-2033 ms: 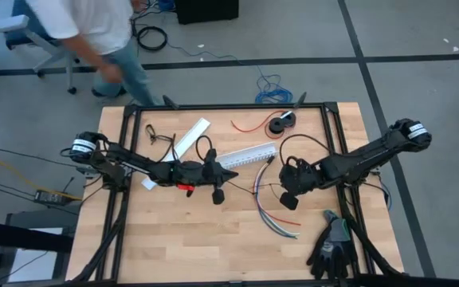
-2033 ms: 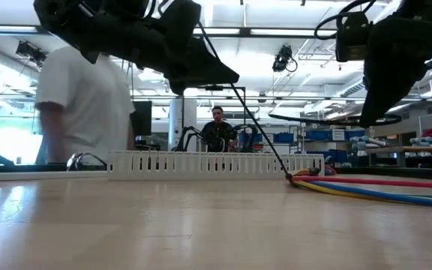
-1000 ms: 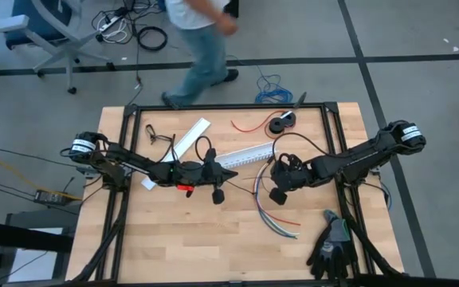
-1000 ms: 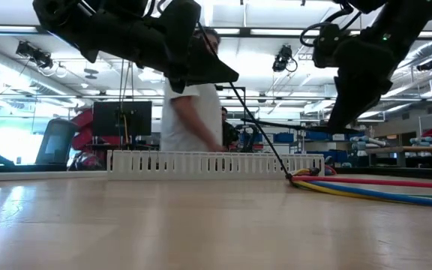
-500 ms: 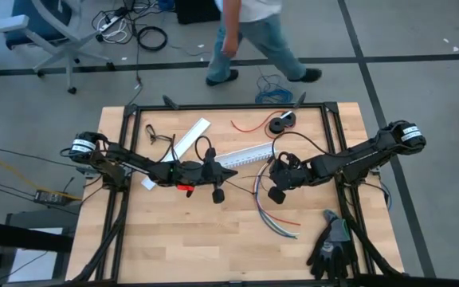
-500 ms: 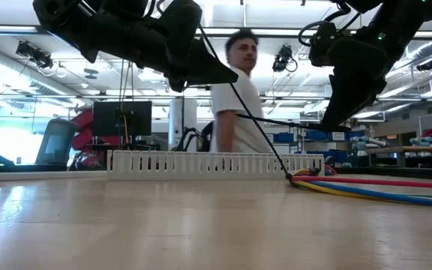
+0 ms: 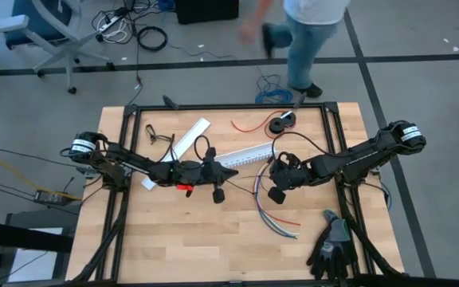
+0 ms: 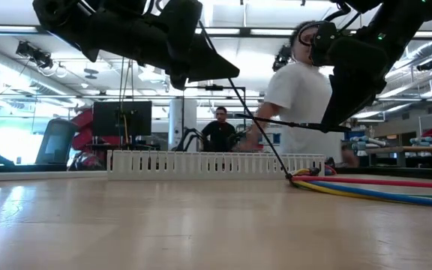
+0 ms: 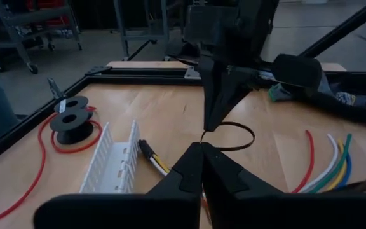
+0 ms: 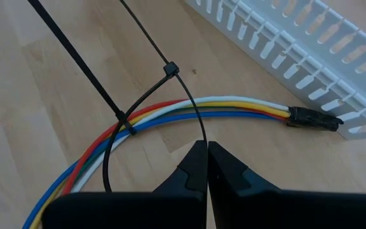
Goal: Ziptie cables
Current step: Wrap the cables together using the black zip tie
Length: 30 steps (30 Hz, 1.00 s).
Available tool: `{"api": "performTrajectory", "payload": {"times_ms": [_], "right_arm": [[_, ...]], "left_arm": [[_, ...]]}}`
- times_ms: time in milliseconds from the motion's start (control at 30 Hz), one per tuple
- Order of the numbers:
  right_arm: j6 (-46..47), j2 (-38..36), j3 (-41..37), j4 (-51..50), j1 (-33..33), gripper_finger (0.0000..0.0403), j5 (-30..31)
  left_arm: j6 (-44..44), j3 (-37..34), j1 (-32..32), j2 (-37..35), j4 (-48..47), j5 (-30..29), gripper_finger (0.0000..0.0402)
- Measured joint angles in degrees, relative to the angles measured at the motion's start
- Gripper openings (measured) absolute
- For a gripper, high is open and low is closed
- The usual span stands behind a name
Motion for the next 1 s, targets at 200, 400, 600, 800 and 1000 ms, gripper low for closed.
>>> {"api": "performTrajectory", "payload": {"times_ms": [200,400,600,800,1000], "right_arm": [[0.00,0.00,0.00,0.04,0.29,0.0000,-0.02],[0.14,0.00,0.00,0.24,0.48,0.0000,-0.02],[0.11,0.01,0.00,0.24,0.48,0.0000,-0.02],[0.15,0.02,0.00,0.35,0.48,0.0000,0.00],[0.06,0.02,0.00,1.60,0.48,0.0000,0.09]], "left_arm": [[-0.14,0.00,-0.36,0.00,-0.09,2.82,0.0063],[-1.87,0.00,-0.36,0.00,0.14,3.40,0.0098],[-2.93,0.00,-0.36,0.00,0.65,3.44,0.0103],[-2.57,0.00,-0.30,0.00,0.78,3.48,0.0103],[-1.49,0.00,-0.30,0.00,2.70,3.62,0.0104]]}}
